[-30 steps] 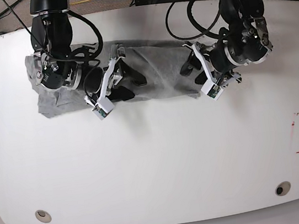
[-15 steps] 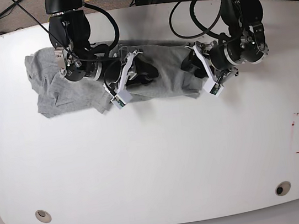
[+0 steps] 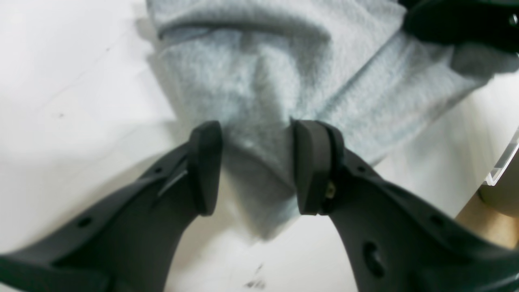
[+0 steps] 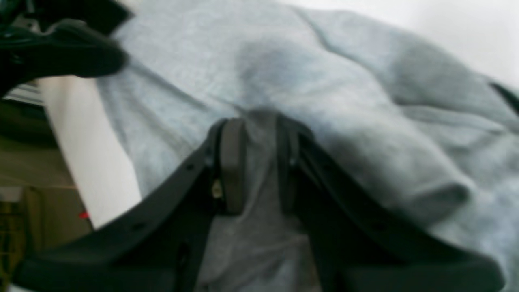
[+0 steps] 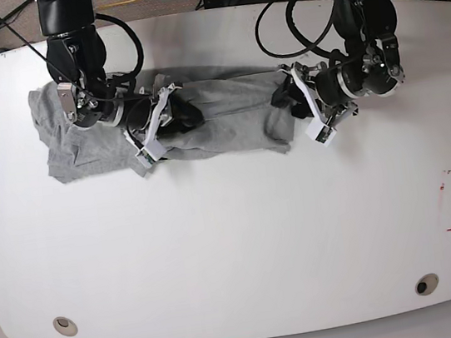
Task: Fold the T-shirt properly
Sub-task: 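Grasp the folded shirt with both grippers near its middle, then pull the right gripper's end outward to straighten the folded shirt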
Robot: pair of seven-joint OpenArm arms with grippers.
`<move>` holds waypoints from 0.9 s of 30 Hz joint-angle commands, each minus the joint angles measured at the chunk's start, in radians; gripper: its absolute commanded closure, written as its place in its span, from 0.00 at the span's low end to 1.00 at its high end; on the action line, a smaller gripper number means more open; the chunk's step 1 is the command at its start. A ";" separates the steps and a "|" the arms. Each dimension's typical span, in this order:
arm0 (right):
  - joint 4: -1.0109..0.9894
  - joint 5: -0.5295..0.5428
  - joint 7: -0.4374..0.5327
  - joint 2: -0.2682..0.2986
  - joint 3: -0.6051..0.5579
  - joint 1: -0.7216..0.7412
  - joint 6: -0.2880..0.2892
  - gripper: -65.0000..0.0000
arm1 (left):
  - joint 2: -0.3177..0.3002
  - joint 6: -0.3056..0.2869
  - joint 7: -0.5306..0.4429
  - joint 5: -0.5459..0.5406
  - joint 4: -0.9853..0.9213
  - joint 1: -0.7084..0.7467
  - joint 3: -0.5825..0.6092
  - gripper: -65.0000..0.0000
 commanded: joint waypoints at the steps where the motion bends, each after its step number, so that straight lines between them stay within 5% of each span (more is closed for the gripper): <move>1: 0.010 -0.011 -0.001 0.031 0.005 0.026 -0.001 0.80 | -0.026 -0.001 -0.013 -0.003 0.013 -0.014 0.025 0.60; 9: 0.063 0.066 -0.033 0.054 0.005 0.029 -0.003 0.80 | -0.041 -0.001 -0.012 -0.008 0.013 -0.018 0.077 0.60; 20: 0.202 0.308 -0.046 0.138 0.006 0.012 -0.010 0.80 | -0.035 -0.001 -0.009 -0.029 0.131 -0.021 0.077 0.60; 27: 0.212 0.416 -0.046 0.181 0.194 -0.042 -0.013 0.78 | -0.035 -0.001 -0.015 -0.146 0.140 -0.058 0.076 0.60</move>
